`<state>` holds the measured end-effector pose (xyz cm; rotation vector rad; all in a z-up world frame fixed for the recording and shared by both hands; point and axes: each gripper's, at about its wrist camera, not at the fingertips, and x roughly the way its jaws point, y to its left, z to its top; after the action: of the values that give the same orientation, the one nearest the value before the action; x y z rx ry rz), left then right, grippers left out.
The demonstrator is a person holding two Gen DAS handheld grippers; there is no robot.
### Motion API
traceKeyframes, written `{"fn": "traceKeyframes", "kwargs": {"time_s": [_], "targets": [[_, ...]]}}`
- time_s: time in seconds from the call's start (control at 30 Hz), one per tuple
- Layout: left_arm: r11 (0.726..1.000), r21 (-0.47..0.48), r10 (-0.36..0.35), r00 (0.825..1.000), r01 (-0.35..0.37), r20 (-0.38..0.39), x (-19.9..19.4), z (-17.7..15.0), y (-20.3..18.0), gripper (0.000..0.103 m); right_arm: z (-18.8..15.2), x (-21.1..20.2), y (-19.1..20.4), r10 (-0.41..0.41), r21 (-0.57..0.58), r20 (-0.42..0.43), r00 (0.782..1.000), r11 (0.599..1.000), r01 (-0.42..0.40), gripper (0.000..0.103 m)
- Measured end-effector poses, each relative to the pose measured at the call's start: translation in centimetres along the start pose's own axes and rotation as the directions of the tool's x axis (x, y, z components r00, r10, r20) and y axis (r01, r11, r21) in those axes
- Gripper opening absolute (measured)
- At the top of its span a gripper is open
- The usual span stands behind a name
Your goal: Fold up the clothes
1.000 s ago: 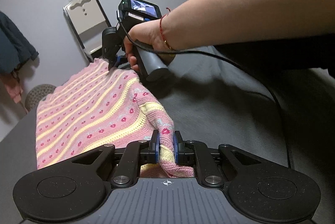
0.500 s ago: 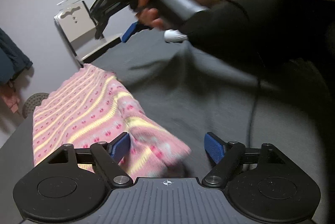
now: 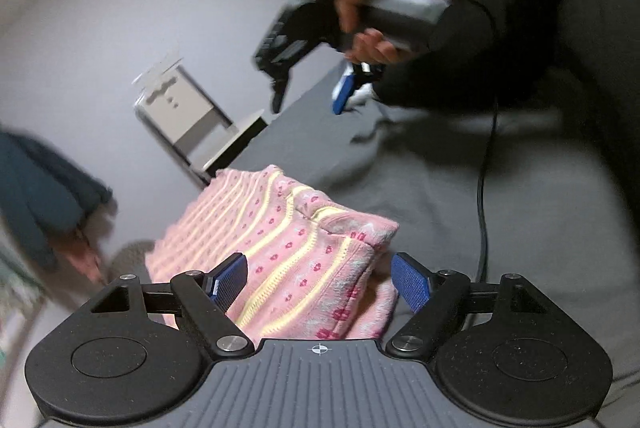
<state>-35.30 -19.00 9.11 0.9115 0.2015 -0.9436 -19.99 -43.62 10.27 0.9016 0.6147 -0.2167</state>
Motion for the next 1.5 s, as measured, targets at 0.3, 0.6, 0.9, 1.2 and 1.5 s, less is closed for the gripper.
{"fn": "traceKeyframes", "kwargs": {"time_s": [0.3,0.6,0.9,1.2,1.5], "targets": [[0.96,0.277,0.029,1.0,-0.029,0.007,0.9,0.0,-1.1,0.043,-0.8,1.0,-0.3,0.011,-0.016,-0.051,0.999,1.0,-0.012,0.076],[0.876,0.477,0.082,0.997,-0.072,-0.001,1.2,-1.0,-3.3,0.043,-1.3,1.1,0.2,0.015,-0.045,-0.066,0.998,0.999,-0.018,0.076],[0.966,0.244,-0.065,0.995,0.081,-0.074,-0.9,-0.1,-0.8,0.006,-1.5,1.6,-0.1,0.0,-0.038,-0.078,0.997,0.999,-0.003,0.077],[0.971,0.237,0.028,0.998,-0.016,-0.05,-2.0,-1.4,-1.4,0.024,-2.2,0.6,2.7,0.074,-0.216,-0.059,0.996,0.973,-0.085,0.077],[0.974,0.166,0.179,0.971,-0.153,-0.16,-7.6,-4.3,3.2,0.084,-8.4,0.7,10.5,0.306,-0.561,-0.361,0.881,0.683,-0.468,0.076]]}}
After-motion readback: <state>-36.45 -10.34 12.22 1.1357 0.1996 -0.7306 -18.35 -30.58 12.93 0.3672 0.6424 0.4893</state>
